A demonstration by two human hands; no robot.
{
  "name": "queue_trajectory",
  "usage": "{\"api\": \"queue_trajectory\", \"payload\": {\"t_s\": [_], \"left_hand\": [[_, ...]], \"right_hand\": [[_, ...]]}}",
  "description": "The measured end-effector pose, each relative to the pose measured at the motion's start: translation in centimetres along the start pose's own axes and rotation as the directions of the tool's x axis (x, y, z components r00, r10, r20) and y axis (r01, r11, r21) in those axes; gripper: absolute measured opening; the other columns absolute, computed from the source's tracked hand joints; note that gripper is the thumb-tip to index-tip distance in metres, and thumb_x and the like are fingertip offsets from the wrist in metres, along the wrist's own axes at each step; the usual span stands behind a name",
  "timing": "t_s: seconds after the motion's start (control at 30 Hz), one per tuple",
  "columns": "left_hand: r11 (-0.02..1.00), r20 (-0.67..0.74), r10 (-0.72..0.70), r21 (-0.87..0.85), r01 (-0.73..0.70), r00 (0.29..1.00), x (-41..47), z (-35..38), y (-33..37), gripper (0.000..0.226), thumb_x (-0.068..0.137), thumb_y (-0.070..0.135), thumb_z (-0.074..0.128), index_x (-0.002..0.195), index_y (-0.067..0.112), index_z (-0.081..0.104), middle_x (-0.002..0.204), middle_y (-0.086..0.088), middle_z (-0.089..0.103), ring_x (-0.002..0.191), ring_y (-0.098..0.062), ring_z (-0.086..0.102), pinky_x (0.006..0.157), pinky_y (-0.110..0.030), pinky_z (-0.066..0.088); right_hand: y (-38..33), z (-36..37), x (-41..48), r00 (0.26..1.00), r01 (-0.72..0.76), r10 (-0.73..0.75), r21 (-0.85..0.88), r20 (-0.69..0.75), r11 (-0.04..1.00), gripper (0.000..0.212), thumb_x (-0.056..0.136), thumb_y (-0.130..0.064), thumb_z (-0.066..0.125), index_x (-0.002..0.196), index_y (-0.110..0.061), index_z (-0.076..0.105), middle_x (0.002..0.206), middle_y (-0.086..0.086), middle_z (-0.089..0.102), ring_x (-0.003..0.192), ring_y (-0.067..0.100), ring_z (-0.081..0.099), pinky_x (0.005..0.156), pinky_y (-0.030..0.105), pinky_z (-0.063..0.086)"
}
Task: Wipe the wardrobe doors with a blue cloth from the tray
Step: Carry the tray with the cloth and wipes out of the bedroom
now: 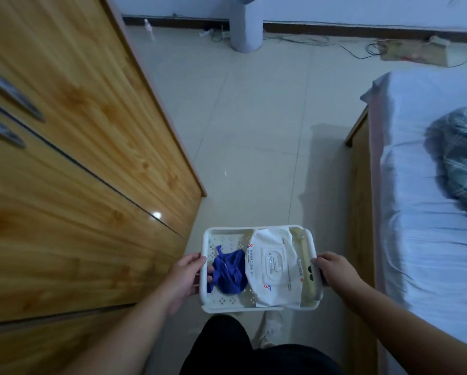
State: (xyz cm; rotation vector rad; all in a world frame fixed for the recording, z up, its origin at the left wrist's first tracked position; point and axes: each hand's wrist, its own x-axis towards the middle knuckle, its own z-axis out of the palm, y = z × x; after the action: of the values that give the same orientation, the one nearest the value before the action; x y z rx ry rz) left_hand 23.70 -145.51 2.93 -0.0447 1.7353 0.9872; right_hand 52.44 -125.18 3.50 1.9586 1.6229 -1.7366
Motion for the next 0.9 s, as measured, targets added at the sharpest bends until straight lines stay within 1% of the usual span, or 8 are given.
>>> {"api": "queue_trajectory", "payload": {"t_s": [0.1,0.23,0.37,0.47,0.57,0.7,0.77,0.9], "left_hand": [[1.0,0.022,-0.001,-0.009,0.001,1.0,2.6,0.9,3.6,0.017,0.106,0.024,0.059,0.12,0.019,0.067,0.1,-0.013,0.081,0.079,-0.023,0.074,0.068,-0.039,0.062],[0.996,0.061,-0.018,-0.085,0.023,0.998,7.4,1.8,8.8,0.02,0.105,0.025,0.058,0.121,0.019,0.068,0.094,-0.008,0.081,0.074,-0.019,0.073,0.062,-0.035,0.06],[0.996,0.102,-0.006,-0.089,0.015,0.995,12.7,2.1,14.7,0.02,0.105,0.023,0.058,0.121,0.019,0.069,0.095,-0.008,0.082,0.075,-0.02,0.072,0.066,-0.036,0.059],[0.996,0.13,-0.016,-0.088,0.028,0.991,15.3,2.5,19.3,0.017,0.105,0.022,0.058,0.118,0.02,0.069,0.097,-0.01,0.082,0.078,-0.023,0.072,0.065,-0.036,0.059],[0.999,0.174,0.001,-0.047,0.007,0.985,17.8,2.9,24.7,0.016,0.105,0.02,0.058,0.116,0.02,0.07,0.098,-0.01,0.081,0.08,-0.024,0.072,0.064,-0.036,0.06],[1.0,0.183,0.02,0.009,-0.022,0.983,21.2,4.8,31.2,0.016,0.105,0.021,0.058,0.115,0.02,0.071,0.098,-0.009,0.082,0.085,-0.025,0.072,0.066,-0.037,0.06],[1.0,0.187,0.023,0.005,-0.025,0.982,23.1,5.9,33.9,0.016,0.105,0.02,0.058,0.115,0.019,0.071,0.097,-0.01,0.082,0.084,-0.025,0.072,0.069,-0.038,0.062],[0.998,0.188,0.014,0.057,-0.025,0.982,27.3,9.0,39.6,0.018,0.104,0.022,0.06,0.119,0.019,0.071,0.104,-0.013,0.081,0.083,-0.026,0.074,0.072,-0.04,0.062]], "right_hand": [[-2.3,-1.0,2.1,0.999,-0.008,0.01,0.04,-0.034,0.999,0.02,0.096,-0.019,0.055,0.089,-0.017,0.074,0.085,0.007,0.078,0.083,0.029,0.075,0.085,0.053,0.06],[-6.6,-1.8,5.9,0.998,-0.023,0.028,0.101,-0.049,0.995,0.019,0.096,-0.017,0.057,0.091,-0.015,0.074,0.084,0.007,0.078,0.084,0.03,0.075,0.086,0.053,0.06],[-11.9,-2.3,10.0,0.995,-0.023,0.036,0.144,-0.089,0.989,0.016,0.096,-0.016,0.058,0.098,-0.012,0.074,0.085,0.009,0.079,0.084,0.031,0.076,0.086,0.053,0.06],[-16.2,-2.9,12.4,0.993,-0.03,0.047,0.149,-0.111,0.988,0.017,0.097,-0.018,0.057,0.101,-0.012,0.072,0.087,0.009,0.078,0.085,0.031,0.076,0.087,0.054,0.06],[-19.9,-3.7,14.7,0.987,-0.023,0.052,0.193,-0.149,0.981,0.016,0.096,-0.019,0.058,0.101,-0.011,0.072,0.086,0.01,0.078,0.082,0.031,0.076,0.086,0.053,0.061],[-24.1,-5.6,18.1,0.985,-0.025,0.069,0.261,-0.161,0.965,0.018,0.098,-0.017,0.055,0.102,-0.012,0.071,0.091,0.012,0.078,0.087,0.032,0.075,0.088,0.054,0.06],[-25.9,-6.9,20.3,0.983,-0.029,0.077,0.275,-0.165,0.961,0.018,0.098,-0.016,0.054,0.101,-0.013,0.072,0.089,0.011,0.078,0.087,0.032,0.075,0.088,0.053,0.06],[-29.4,-9.7,25.8,0.979,-0.037,0.097,0.314,-0.181,0.949,0.022,0.097,-0.014,0.052,0.099,-0.015,0.074,0.084,0.006,0.079,0.085,0.029,0.076,0.086,0.05,0.061]]}}
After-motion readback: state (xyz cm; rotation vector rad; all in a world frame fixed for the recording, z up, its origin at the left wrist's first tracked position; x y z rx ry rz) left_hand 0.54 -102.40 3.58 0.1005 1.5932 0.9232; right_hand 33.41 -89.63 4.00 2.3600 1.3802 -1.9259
